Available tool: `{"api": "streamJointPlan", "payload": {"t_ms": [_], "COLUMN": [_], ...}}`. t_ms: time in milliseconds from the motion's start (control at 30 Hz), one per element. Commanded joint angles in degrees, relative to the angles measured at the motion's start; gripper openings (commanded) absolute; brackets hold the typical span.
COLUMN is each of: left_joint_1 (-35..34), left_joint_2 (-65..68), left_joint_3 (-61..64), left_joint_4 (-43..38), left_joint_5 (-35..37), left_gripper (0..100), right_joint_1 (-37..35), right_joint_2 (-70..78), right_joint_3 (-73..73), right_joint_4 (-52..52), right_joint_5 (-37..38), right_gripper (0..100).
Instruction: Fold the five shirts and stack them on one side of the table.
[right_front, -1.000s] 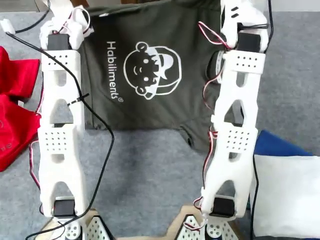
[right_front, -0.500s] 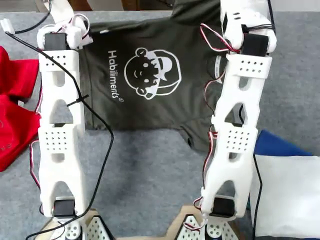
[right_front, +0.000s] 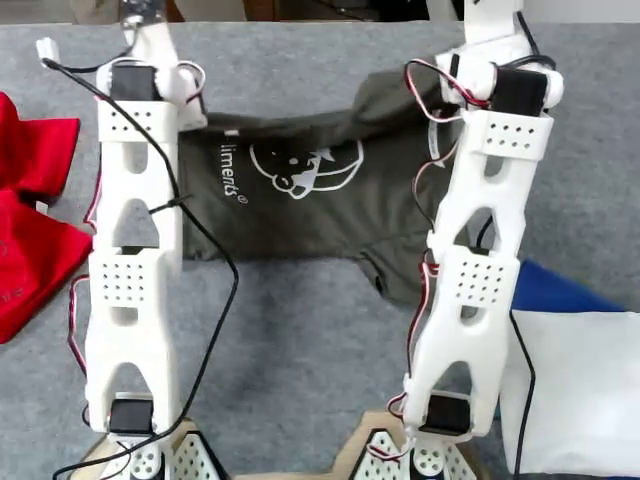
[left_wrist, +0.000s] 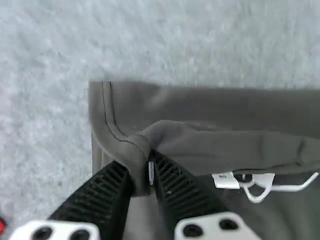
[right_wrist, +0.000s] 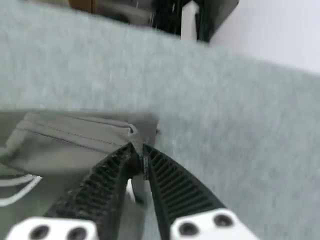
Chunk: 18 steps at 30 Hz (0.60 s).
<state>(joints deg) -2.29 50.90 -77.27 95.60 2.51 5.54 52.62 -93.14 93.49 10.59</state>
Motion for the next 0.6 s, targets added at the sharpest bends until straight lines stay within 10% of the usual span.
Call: {"api": "streamJointPlan", "payload": {"t_ms": [0, 567], "left_joint_1": [-0.18, 2.73], "left_joint_2": [-1.27, -17.10], "left_joint_3": [-2.73, 17.32], "left_joint_4": [2.37, 5.45], "left_joint_5": [-0.44, -0.79], "left_gripper": [2, 2], "right_joint_1": [2.07, 4.35], "right_joint_2": [-6.99, -13.85], "right_joint_3": [-2.59, 5.05], "right_joint_4": [4.31, 8.97], "right_joint_5": [0.53, -2.37], "right_gripper": [0.5, 0.5]}}
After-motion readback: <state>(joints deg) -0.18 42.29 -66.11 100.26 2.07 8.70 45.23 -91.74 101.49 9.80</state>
